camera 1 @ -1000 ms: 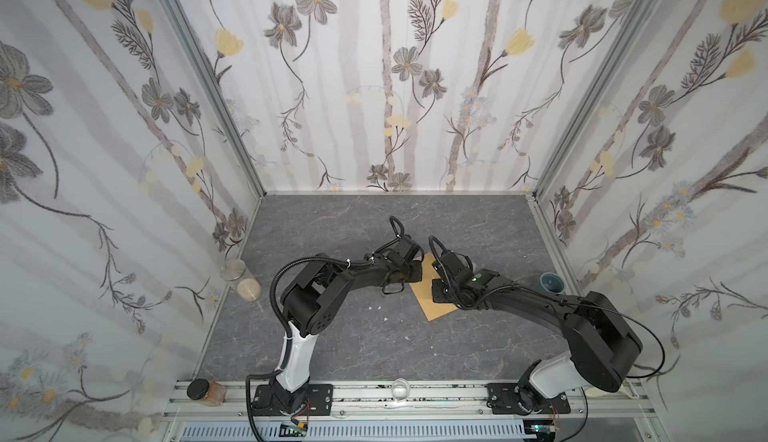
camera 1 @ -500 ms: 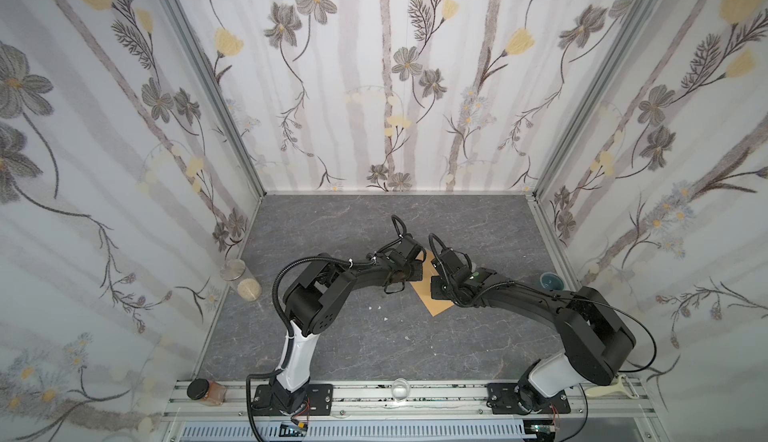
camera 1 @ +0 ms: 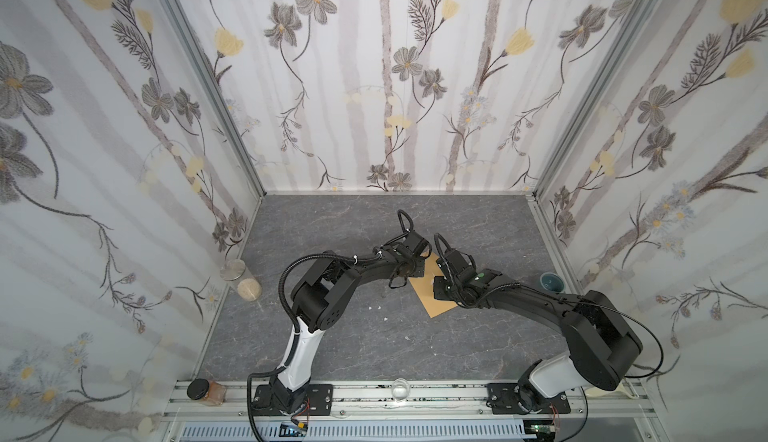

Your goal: Place the letter into the envelope and seal it

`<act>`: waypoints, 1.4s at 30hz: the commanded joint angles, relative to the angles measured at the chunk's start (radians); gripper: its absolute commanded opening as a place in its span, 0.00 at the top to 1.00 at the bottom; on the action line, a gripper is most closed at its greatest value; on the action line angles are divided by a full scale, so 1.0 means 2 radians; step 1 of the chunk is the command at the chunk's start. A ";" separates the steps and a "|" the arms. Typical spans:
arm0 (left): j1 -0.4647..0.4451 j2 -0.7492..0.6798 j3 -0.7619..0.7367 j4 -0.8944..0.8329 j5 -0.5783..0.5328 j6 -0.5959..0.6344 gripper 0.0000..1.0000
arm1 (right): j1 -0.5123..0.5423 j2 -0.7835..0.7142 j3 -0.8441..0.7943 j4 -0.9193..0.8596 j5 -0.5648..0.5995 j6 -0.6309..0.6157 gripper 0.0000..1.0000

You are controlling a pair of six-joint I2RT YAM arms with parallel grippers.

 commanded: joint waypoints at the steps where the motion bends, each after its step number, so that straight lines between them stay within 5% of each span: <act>1: 0.003 0.006 0.015 -0.025 -0.018 0.014 0.79 | -0.004 0.002 0.010 -0.023 -0.013 0.003 1.00; 32: -0.001 0.028 -0.003 -0.009 0.043 0.015 0.82 | -0.044 0.071 0.078 -0.055 -0.027 0.006 1.00; 42: -0.001 0.015 -0.018 -0.008 0.040 -0.003 0.82 | -0.046 0.013 0.077 -0.076 -0.019 0.014 1.00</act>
